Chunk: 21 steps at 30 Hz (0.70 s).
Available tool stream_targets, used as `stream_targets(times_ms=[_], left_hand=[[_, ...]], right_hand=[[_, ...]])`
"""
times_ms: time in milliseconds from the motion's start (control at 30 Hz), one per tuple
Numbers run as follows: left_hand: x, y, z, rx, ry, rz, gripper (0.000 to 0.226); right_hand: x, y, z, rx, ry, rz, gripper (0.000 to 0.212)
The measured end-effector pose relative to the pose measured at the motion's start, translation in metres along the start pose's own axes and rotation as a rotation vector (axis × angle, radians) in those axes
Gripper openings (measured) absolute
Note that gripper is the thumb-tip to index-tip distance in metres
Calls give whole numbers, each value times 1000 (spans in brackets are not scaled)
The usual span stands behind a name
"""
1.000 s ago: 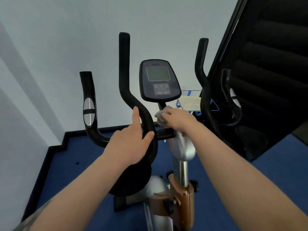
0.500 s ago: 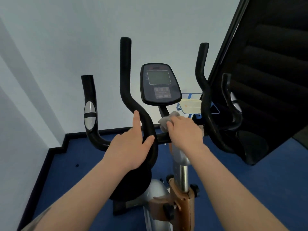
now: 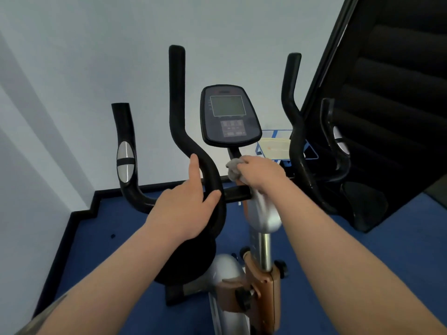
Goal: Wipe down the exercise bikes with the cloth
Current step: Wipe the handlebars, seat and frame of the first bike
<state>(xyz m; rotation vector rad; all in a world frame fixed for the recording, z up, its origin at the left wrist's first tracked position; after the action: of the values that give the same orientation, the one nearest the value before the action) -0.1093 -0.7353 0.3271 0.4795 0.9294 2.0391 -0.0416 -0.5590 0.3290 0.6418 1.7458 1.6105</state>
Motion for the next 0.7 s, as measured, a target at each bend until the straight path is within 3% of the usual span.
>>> stream_targets(times_ms=[67,200,267,467,633,700], left_hand=[[-3,1,0,-4,4,1,83],[-5,2,1,16,4,20,83],[-4,2,2,16,-6,25,83],[-3,1,0,11,3,30,83],[-3,-1,-2,7,3,38,83],[-2,-2,-4,11,3,47,82]], right_hand=[[-1,-1,0,31,13,0,33],[-70,-8,3,50,0,603,30],[-95,-13,2,111,25,784,29],[-50,-1,11,152,21,536,28],[-107,-25,4,194,27,879,34],[-97,-19,7,200,73,835,33]])
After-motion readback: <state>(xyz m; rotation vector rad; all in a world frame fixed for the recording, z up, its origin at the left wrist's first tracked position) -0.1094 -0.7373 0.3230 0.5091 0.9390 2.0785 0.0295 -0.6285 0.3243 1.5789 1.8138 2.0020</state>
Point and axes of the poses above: each hand's wrist, its own x-axis towards the middle knuckle, its own y-axis out of the back of the hand, z = x × y, the point moved 7 cm from there along x, towards the middle knuckle, and after that the axes turned 14 degrees about -x, right-handed, at the moved point
